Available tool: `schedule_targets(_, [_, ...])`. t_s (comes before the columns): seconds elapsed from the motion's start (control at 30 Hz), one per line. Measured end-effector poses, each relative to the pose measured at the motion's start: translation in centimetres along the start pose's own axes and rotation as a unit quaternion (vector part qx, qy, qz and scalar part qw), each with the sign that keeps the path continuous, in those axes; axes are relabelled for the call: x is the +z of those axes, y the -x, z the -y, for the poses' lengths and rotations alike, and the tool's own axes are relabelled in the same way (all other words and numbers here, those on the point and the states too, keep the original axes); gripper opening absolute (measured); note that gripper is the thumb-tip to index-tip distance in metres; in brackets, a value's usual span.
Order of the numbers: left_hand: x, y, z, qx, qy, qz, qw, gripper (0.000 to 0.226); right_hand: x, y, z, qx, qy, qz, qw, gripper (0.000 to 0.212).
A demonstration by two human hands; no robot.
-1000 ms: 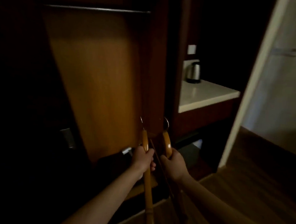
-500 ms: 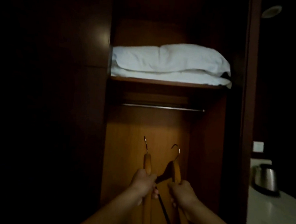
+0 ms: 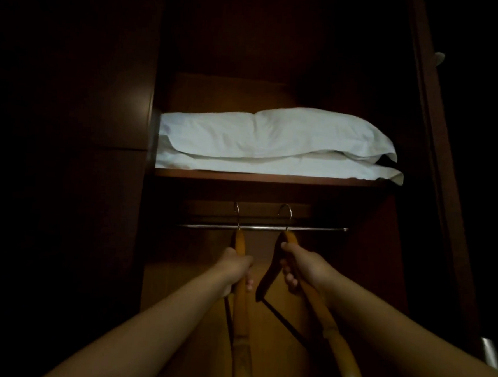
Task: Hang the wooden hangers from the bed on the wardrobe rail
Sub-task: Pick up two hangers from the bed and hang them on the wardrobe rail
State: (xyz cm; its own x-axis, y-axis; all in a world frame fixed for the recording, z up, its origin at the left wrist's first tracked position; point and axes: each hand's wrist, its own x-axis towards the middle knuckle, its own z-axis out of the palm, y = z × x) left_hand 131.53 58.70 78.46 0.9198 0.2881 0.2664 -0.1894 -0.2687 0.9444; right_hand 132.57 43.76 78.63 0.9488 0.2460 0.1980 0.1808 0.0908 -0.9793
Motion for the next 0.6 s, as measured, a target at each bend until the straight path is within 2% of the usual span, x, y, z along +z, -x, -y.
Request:
schedule_targets(0.23, [-0.7, -6.9, 2.7, -0.009, -0.019, 0.008, 1.0, 0.049, -0.1, -8.4, -0.5, 0.007, 0.01, -0.005, 1.0, 0.037])
schedule_targets(0.33, [0.1, -8.7, 2.2, 0.013, -0.03, 0.011, 0.999, 0.036, -2.4, -10.9, 0.3, 0.004, -0.001, -0.012, 1.0, 0.032])
schedule_targets(0.43, [2.8, -10.0, 0.7, 0.034, -0.038, 0.019, 0.999, 0.018, -5.5, -12.5, 1.0, -0.018, 0.022, -0.023, 0.999, 0.028])
schedule_targets(0.6, [10.2, -12.9, -2.4, 0.066, -0.033, 0.051, 0.996, 0.027, -10.9, -14.1, 1.0, -0.042, 0.006, -0.037, 0.998, 0.023])
